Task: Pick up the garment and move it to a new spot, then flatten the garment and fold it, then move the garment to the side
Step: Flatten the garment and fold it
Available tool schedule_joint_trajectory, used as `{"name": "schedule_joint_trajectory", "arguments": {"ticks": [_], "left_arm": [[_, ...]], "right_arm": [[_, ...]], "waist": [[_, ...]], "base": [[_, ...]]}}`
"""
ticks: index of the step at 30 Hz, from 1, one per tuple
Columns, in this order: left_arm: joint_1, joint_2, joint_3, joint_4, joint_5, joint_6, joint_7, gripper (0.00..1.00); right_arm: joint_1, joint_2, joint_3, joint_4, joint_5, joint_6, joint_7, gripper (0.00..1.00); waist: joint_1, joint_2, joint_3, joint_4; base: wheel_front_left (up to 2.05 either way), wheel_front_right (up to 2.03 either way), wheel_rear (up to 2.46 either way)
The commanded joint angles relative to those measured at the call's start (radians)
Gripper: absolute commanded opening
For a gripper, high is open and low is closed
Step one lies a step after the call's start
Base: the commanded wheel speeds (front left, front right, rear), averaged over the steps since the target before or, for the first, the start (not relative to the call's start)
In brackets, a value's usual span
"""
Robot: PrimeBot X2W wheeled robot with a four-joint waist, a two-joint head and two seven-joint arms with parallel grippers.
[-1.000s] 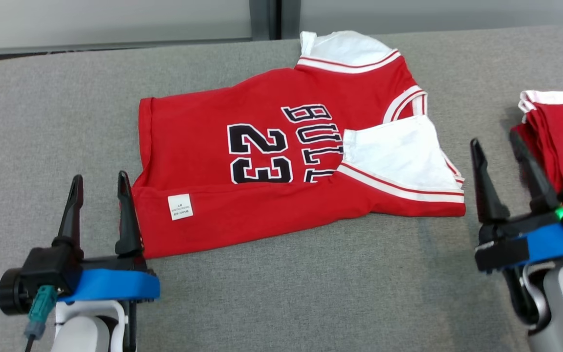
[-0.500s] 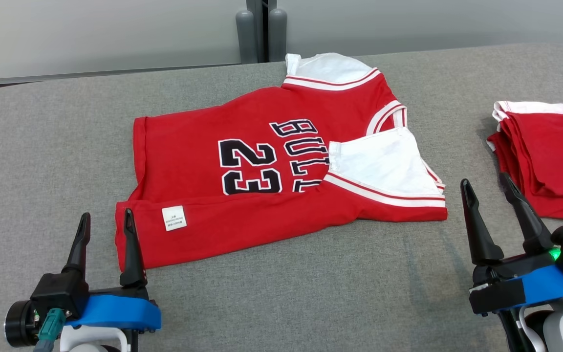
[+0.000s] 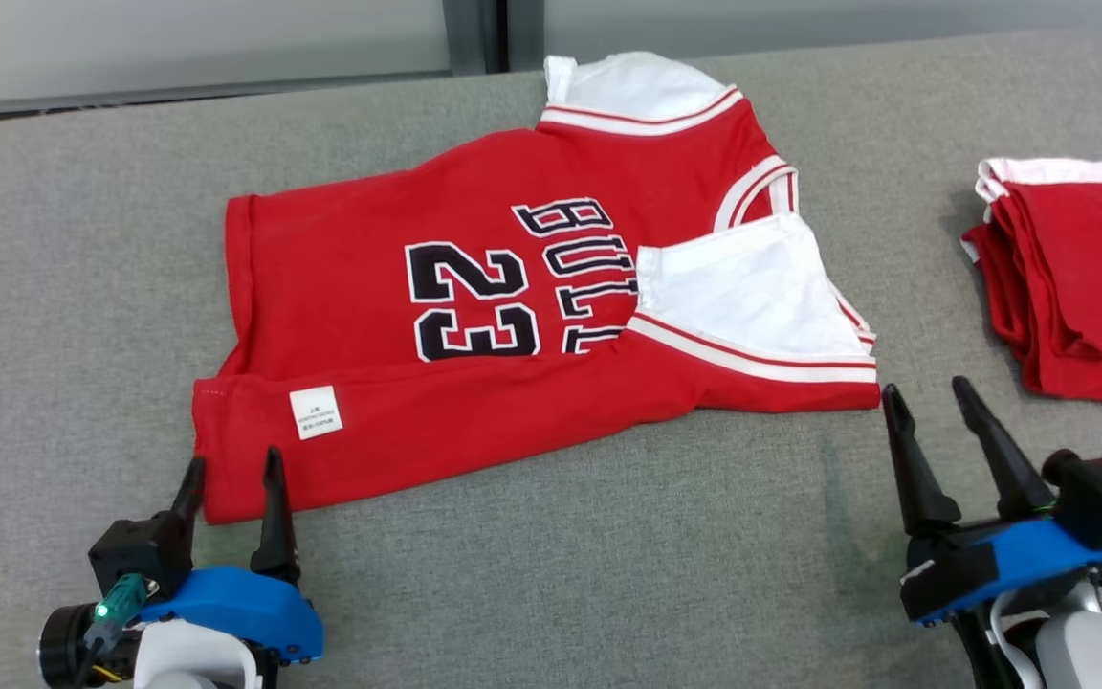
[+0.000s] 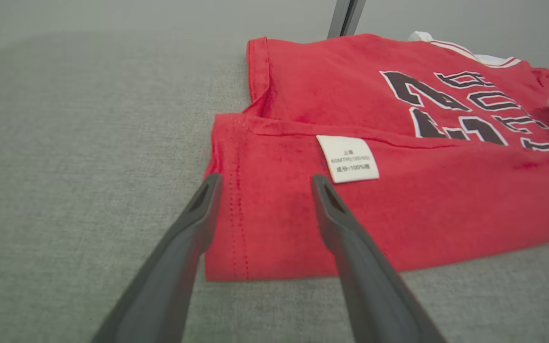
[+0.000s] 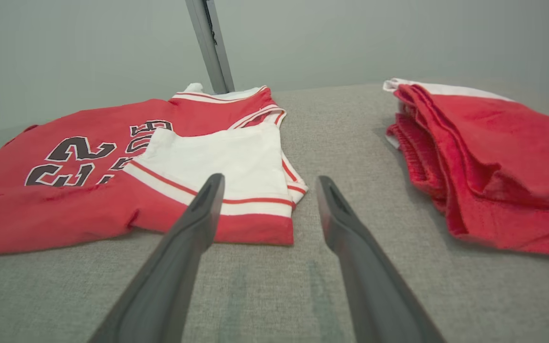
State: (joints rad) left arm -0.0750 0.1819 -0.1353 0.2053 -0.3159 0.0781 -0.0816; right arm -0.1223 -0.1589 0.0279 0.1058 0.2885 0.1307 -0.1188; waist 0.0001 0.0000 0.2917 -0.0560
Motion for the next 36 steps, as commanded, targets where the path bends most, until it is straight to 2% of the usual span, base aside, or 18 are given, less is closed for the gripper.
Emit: {"name": "schedule_joint_trajectory", "arguments": {"ticks": [1, 8, 12, 13, 14, 15, 16, 21, 28, 36], "left_arm": [[-0.017, -0.002, 0.003, 0.007, -0.007, -0.004, 0.007, 1.0], [-0.04, -0.002, 0.003, 0.067, -0.048, -0.001, 0.108, 1.0], [-0.047, -0.004, -0.011, 0.099, -0.086, -0.028, 0.195, 1.0], [-0.048, -0.005, -0.013, 0.1, -0.094, -0.036, 0.209, 0.97], [-0.05, -0.004, -0.016, 0.097, -0.104, -0.046, 0.221, 0.36], [-0.049, -0.007, -0.019, 0.095, -0.115, -0.054, 0.233, 0.0], [-0.05, 0.002, -0.026, 0.09, -0.104, -0.056, 0.237, 0.0], [-0.046, 0.015, -0.027, 0.031, -0.087, -0.046, 0.199, 0.0], [0.002, 0.039, -0.002, -0.077, -0.095, -0.023, 0.199, 0.0], [0.139, 0.067, 0.014, -0.192, -0.116, 0.021, 0.294, 0.0]], "right_arm": [[-0.029, -0.005, 0.007, 0.029, 0.01, 0.0, -0.002, 1.0], [-0.154, -0.021, 0.05, 0.23, 0.045, 0.0, 0.002, 1.0], [-0.224, -0.02, 0.082, 0.336, 0.074, 0.0, 0.042, 1.0], [-0.237, -0.022, 0.091, 0.353, 0.083, 0.0, 0.049, 0.99], [-0.248, -0.024, 0.096, 0.369, 0.094, 0.0, 0.054, 0.43], [-0.255, -0.027, 0.102, 0.384, 0.101, 0.0, 0.057, 0.36], [-0.26, -0.03, 0.107, 0.394, 0.106, 0.0, 0.057, 0.0], [-0.256, -0.043, 0.111, 0.398, 0.138, 0.0, 0.013, 0.0], [-0.145, -0.053, 0.092, 0.302, 0.172, 0.0, -0.001, 0.0], [0.106, 0.011, 0.007, 0.115, 0.149, 0.0, 0.052, 0.0]], "waist": [[-0.0001, 0.0, 0.013, 0.001], [-0.0001, 0.0, 0.065, 0.01], [-0.0001, 0.0, 0.076, 0.016], [-0.0001, 0.0, 0.077, 0.018], [-0.0001, 0.0, 0.077, 0.019], [-0.0001, 0.0, 0.076, 0.021], [-0.0001, 0.0, 0.076, 0.021], [-0.0001, 0.0, 0.061, 0.023], [-0.0001, 0.0, 0.016, 0.026], [-0.0001, 0.0, -0.053, 0.009]], "base": [[0.0, 0.0, 0.0], [0.0, 0.0, 0.0], [0.0, 0.0, 0.0], [0.0, 0.0, 0.0], [0.0, 0.0, 0.0], [0.0, 0.0, 0.0], [0.0, 0.0, 0.0], [0.0, 0.0, 0.0], [0.0, 0.0, 0.0], [0.0, 0.0, 0.0]]}}
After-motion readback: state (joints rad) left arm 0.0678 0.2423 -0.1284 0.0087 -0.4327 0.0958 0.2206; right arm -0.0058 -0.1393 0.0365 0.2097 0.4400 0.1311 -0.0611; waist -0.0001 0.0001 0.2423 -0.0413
